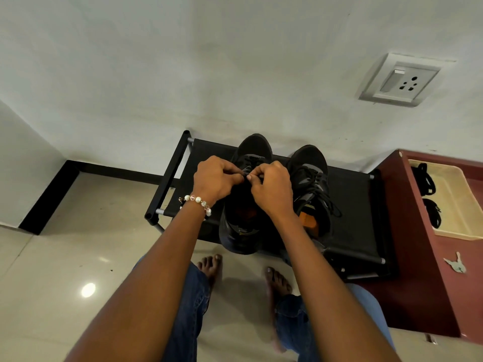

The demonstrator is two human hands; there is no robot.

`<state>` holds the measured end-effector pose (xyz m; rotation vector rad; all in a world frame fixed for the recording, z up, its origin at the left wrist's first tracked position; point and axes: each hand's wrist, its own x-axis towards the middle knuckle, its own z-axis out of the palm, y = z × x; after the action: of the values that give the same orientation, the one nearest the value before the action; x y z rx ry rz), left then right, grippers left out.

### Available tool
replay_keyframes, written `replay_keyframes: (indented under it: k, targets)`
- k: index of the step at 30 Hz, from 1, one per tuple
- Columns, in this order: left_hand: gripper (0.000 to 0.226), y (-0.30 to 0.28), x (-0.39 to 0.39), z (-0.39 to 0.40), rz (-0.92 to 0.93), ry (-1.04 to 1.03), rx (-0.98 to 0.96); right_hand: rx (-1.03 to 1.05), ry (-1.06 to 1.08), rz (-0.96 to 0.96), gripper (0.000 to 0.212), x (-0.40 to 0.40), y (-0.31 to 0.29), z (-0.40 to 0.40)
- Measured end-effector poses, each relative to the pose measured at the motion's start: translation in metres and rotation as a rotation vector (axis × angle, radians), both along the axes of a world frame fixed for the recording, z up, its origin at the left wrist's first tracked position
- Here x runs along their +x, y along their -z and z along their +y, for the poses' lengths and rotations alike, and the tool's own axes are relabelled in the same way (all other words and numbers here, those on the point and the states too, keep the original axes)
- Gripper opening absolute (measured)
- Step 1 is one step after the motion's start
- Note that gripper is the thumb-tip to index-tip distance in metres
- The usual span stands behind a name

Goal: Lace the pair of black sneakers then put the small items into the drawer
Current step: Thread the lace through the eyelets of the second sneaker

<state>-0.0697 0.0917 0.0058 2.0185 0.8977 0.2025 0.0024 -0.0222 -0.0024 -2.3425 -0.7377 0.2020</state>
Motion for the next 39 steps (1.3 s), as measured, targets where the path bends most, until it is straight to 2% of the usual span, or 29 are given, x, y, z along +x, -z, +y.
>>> replay_keyframes:
  k: [4,9,18,22,26,28,34,39]
  targets:
    - [0.007,0.003,0.0,0.003,-0.017,-0.044,-0.104,0.078,0.11,0.07,0.01,-0.007,0.0,0.004]
    - [0.006,0.003,0.001,0.002,-0.04,-0.08,-0.18,0.087,0.133,0.11,0.008,-0.01,0.001,0.005]
    - [0.011,0.001,-0.002,0.007,-0.066,-0.04,-0.313,0.195,0.272,0.298,0.006,-0.016,0.007,0.01]
    - [0.014,0.0,-0.004,0.011,-0.077,-0.016,-0.362,0.219,0.249,0.367,0.019,-0.013,0.006,0.008]
    - [0.01,0.001,-0.002,0.014,-0.059,-0.025,-0.37,0.22,0.204,0.4,0.016,-0.003,0.003,0.003]
    - [0.008,0.001,0.0,0.014,-0.044,-0.035,-0.358,0.174,0.156,0.374,0.014,0.001,-0.001,0.001]
    - [0.005,0.0,0.0,0.017,-0.005,0.031,-0.318,0.009,-0.024,0.112,0.017,0.011,-0.013,-0.001]
    - [0.008,-0.005,0.0,0.022,0.026,0.156,-0.332,0.045,-0.026,0.143,0.029,0.014,-0.012,0.0]
